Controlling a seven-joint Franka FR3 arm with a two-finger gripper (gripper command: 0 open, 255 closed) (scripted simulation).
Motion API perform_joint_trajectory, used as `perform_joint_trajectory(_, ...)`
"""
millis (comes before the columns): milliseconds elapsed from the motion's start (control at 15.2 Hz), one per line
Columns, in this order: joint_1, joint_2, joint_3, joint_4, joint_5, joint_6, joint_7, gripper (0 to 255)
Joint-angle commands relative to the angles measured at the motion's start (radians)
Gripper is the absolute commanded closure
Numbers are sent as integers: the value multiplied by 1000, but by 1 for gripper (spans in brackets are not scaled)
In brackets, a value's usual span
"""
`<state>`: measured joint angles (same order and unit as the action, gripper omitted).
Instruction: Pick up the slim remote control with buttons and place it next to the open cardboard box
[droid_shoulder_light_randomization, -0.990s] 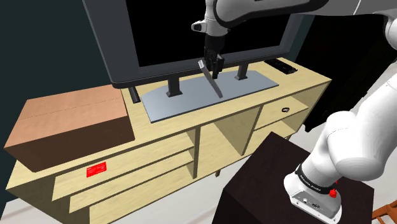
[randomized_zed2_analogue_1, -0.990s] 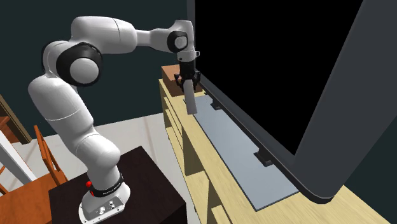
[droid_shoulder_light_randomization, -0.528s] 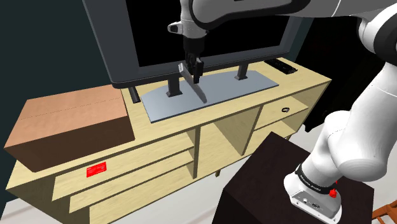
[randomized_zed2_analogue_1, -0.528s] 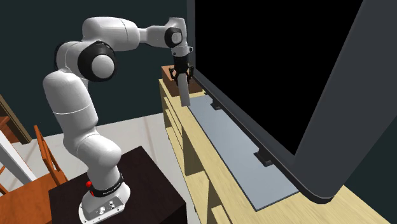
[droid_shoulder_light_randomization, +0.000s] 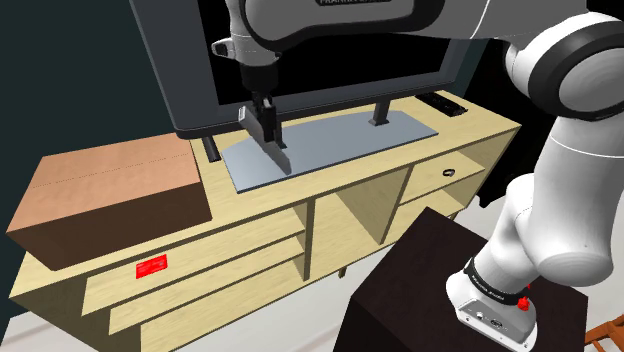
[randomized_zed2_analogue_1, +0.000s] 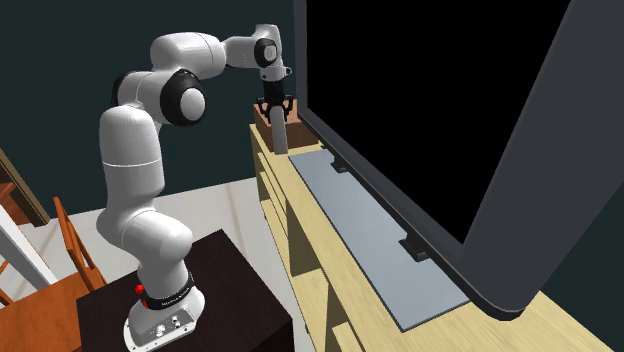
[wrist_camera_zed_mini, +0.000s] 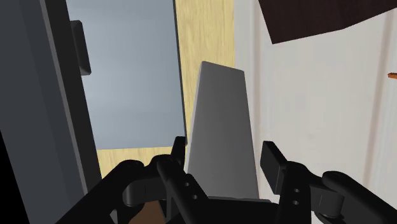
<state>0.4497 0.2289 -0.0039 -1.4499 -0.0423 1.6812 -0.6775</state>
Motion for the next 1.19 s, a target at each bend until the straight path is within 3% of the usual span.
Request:
perform_joint_trajectory(0, 22, 75, 13, 102, -3, -28, 35, 255)
perform_joint_trajectory(1122, 21, 69, 12, -134, -5, 203, 44, 255)
